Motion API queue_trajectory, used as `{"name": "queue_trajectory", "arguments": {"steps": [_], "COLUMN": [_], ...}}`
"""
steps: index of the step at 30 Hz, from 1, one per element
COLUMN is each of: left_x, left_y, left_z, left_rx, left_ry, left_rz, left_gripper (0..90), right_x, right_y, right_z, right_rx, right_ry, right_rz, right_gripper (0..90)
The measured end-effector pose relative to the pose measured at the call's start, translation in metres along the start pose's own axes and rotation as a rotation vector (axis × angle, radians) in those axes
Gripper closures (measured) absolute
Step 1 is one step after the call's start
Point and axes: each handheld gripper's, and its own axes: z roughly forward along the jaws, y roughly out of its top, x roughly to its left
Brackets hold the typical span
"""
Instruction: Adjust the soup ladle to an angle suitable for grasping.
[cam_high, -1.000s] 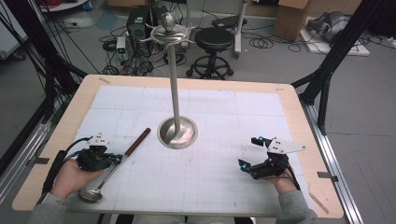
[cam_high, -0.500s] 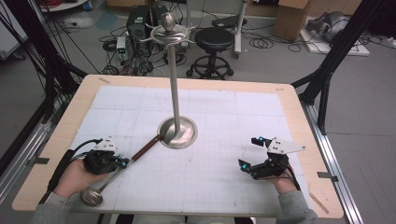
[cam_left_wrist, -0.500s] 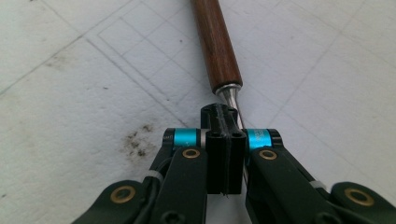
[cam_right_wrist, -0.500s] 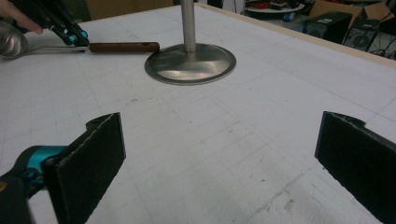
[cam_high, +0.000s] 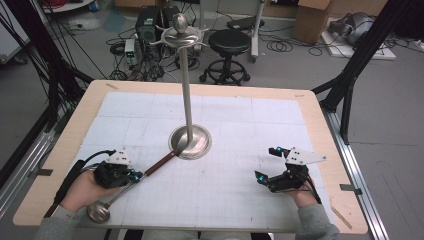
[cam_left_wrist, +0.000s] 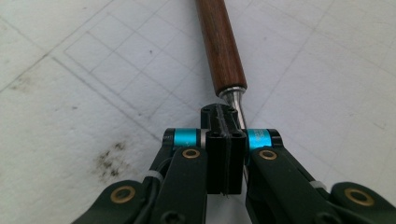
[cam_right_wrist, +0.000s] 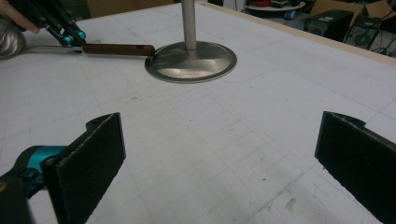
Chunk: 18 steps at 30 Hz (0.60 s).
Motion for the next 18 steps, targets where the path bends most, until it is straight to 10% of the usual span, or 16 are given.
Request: {"name": "queue_trajectory", "arguments": {"steps": [18], "left_x": [-0.015], "left_y": [0.009], "left_z": [0.008], "left_rx": [0.008], "left_ry": [-0.036], "left_rz": [0.129], "left_gripper": [89.7], "right_x": [0.000], "right_y": [0.000], "right_z": [-0.001], "right_rx": [0.004], "right_ry": [0.001], "right_rz": [0.001], "right_gripper": [0.8]}}
